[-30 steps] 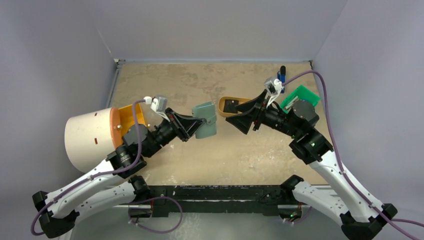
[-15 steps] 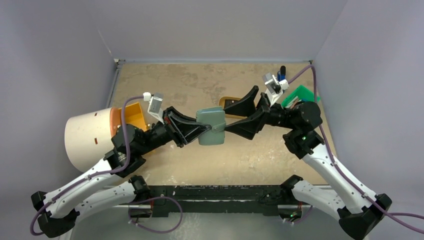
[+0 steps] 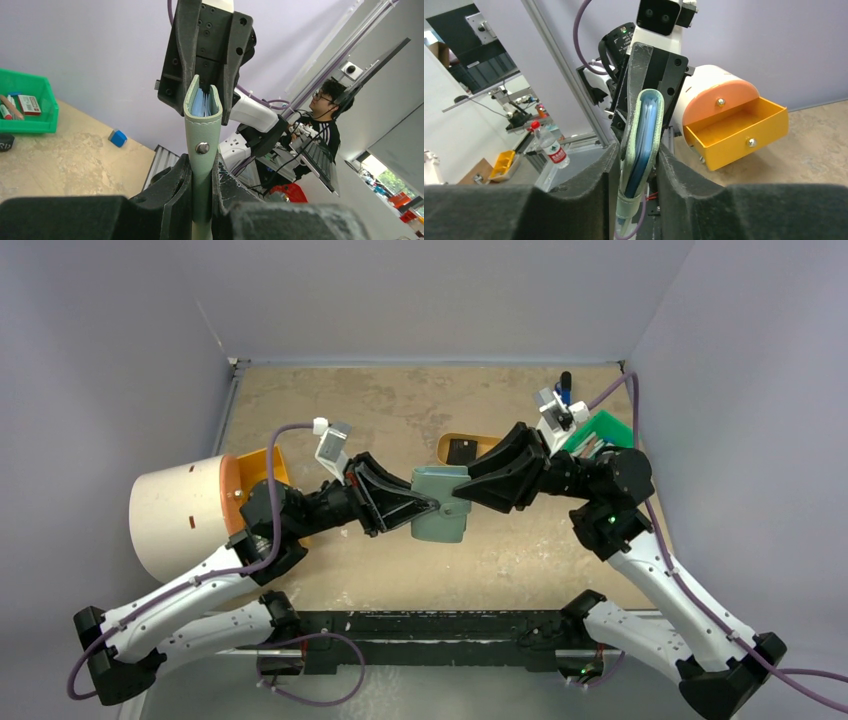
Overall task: Put the credit cards into the card holder
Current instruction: Close the card holder at the center of the board, then place the card holder at the center of the board.
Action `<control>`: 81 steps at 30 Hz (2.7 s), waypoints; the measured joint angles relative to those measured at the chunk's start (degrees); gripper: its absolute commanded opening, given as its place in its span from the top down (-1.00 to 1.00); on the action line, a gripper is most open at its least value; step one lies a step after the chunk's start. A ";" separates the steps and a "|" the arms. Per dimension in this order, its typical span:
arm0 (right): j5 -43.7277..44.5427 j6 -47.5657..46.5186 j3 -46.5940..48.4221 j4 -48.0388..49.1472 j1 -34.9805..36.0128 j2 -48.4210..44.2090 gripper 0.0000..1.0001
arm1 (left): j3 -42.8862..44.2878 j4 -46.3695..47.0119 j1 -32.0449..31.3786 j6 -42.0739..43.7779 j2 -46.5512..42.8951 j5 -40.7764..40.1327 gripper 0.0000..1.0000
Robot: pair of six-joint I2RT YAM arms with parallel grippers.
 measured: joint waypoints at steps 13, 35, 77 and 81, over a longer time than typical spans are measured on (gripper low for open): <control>-0.70 2.75 -0.63 0.66 0.00 -0.22 1.00 | 0.02 0.04 0.00 0.72 0.42 0.87 0.36; 3.65 -5.62 -0.35 -9.86 0.39 -3.93 -0.42 | -1.75 -1.44 -0.15 2.16 -3.67 -11.91 1.00; 4.48 -10.12 0.33 -7.28 1.16 0.09 0.24 | -0.11 17.29 0.13 -10.91 6.58 -19.76 0.72; 4.55 -7.80 -0.15 -5.14 1.14 0.59 -0.24 | -0.13 17.35 0.11 -11.32 6.29 -19.69 0.90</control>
